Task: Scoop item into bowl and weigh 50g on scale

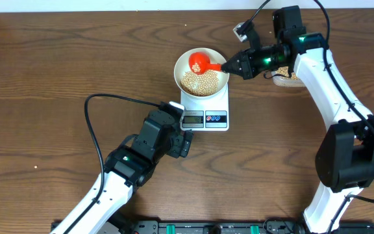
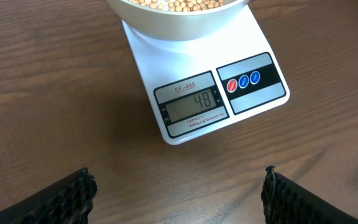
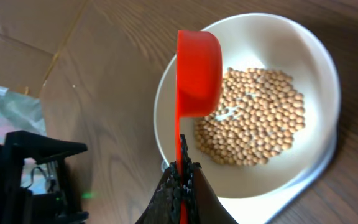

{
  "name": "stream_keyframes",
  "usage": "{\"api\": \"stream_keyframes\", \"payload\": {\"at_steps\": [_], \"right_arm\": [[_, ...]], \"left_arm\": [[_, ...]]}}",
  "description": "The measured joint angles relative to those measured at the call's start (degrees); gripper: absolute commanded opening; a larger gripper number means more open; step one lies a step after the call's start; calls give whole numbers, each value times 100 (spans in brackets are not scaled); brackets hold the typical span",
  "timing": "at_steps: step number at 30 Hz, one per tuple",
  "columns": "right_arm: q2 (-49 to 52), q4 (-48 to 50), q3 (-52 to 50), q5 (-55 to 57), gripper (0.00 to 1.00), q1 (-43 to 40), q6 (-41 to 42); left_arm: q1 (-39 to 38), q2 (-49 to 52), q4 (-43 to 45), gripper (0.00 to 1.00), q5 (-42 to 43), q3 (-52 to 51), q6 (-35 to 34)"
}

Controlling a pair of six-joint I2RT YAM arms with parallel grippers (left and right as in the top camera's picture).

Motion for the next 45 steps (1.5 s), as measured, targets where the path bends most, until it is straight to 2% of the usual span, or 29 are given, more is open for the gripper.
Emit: {"api": "stream_keyframes", "payload": {"at_steps": [16,24,33,45], "right_arm": [[0,13,0,33,2,0,-2],[-149,-87,0,1104,1,116,-129],[-306,-264,0,2608,1,809,-693],[-306,-122,0,3191,1,1025,-909]], "left_arm": [[0,0,2,88,2,0,0],[0,0,2,88,0,0,0],[0,0,2,88,2,0,0],[0,0,0,88,2,0,0]]}}
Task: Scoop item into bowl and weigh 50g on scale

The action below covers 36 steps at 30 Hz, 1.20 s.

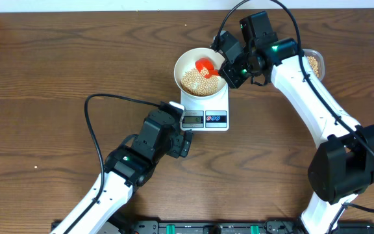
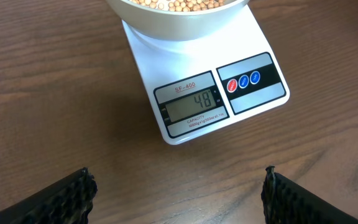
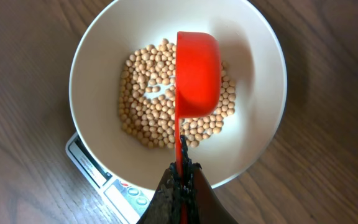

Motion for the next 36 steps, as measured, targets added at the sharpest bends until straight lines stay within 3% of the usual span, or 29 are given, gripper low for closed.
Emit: {"api": "stream_keyframes", "payload": {"at_steps": [24,36], "right_arm": [[0,105,0,103,1,214,-376],[0,125,0,-1451,1,-511,37]], "left_arm": [[0,0,0,88,-2,0,0],[0,0,0,88,0,0,0]]}}
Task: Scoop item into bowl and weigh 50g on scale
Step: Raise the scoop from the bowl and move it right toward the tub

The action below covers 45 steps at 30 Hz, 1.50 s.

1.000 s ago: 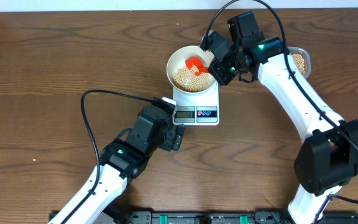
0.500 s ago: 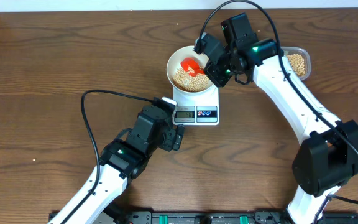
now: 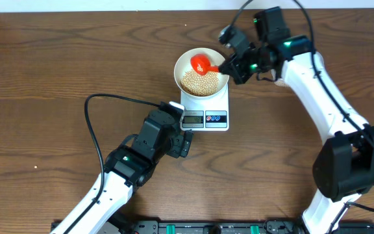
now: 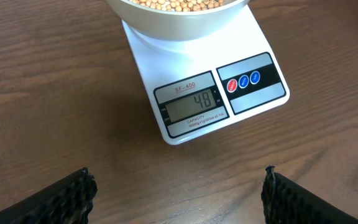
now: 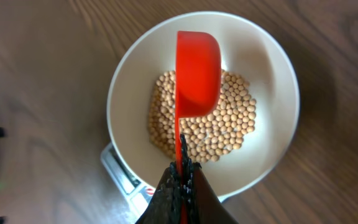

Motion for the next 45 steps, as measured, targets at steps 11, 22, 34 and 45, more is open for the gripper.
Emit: {"api": "stream_keyframes", "payload": {"at_steps": [11,22,34,45], "right_arm": [[0,-28,0,-1779,1,-822,232],[0,-28,0,-2306,1,-1099,243],[0,-28,0,-2334,1,-1097,258],[0,-35,0,-2334,1,-1099,258]], "left_arm": [[0,0,0,88,-2,0,0],[0,0,0,88,-2,0,0],[0,0,0,88,-2,0,0],[0,0,2,88,-2,0,0]]}}
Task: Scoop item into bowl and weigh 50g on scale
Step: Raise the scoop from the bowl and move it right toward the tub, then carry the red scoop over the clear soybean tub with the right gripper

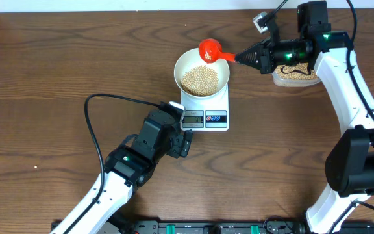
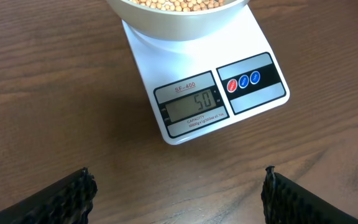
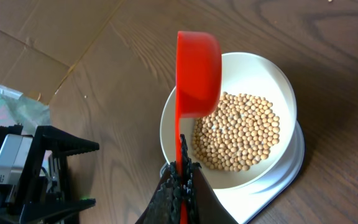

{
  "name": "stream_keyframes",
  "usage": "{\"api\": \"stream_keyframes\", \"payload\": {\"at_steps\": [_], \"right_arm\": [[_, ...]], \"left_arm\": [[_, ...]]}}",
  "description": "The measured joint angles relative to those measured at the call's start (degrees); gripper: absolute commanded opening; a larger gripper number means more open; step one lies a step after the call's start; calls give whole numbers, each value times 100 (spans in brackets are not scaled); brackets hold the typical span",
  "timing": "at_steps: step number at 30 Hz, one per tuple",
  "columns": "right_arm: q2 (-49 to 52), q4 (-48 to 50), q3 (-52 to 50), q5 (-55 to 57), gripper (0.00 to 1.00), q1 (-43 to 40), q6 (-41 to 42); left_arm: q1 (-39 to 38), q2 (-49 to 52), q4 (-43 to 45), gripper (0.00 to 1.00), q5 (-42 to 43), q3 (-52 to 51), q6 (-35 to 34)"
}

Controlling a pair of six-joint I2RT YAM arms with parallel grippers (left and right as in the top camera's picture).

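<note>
A cream bowl (image 1: 219,64) of soybeans (image 1: 202,79) stands on the white scale (image 1: 221,104), whose display (image 2: 197,102) reads 50. My right gripper (image 1: 239,58) is shut on the handle of a red scoop (image 1: 208,49), held level over the bowl's far rim with a few beans in it. From the right wrist the scoop (image 3: 197,71) hangs above the bowl's (image 3: 291,112) left edge, gripper (image 3: 181,173) clamped on its handle. My left gripper (image 2: 178,186) is open, near the table in front of the scale, nothing between its fingers (image 2: 67,196).
A clear container of soybeans (image 1: 295,75) sits at the back right, under the right arm. The left arm's black cable (image 1: 96,123) loops over the table on the left. Bare wood lies around the scale.
The right gripper has drawn back to the right and the scoop is now over the bowl's far rim instead of inside over the beans. The scale reading went from 48 to 50.
The scoop was held over the bowl with the scale at 48, then low above the beans, then again over the far side, still 48. Now the scoop is at the rim and the display shows 50. The left arm stayed still throughout.
</note>
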Motion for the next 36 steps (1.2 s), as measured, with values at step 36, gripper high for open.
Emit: {"api": "stream_keyframes", "payload": {"at_steps": [36], "right_arm": [[-1108,-1541,0,2594,1,-2535,24]], "left_arm": [[0,0,0,88,0,0,0]]}}
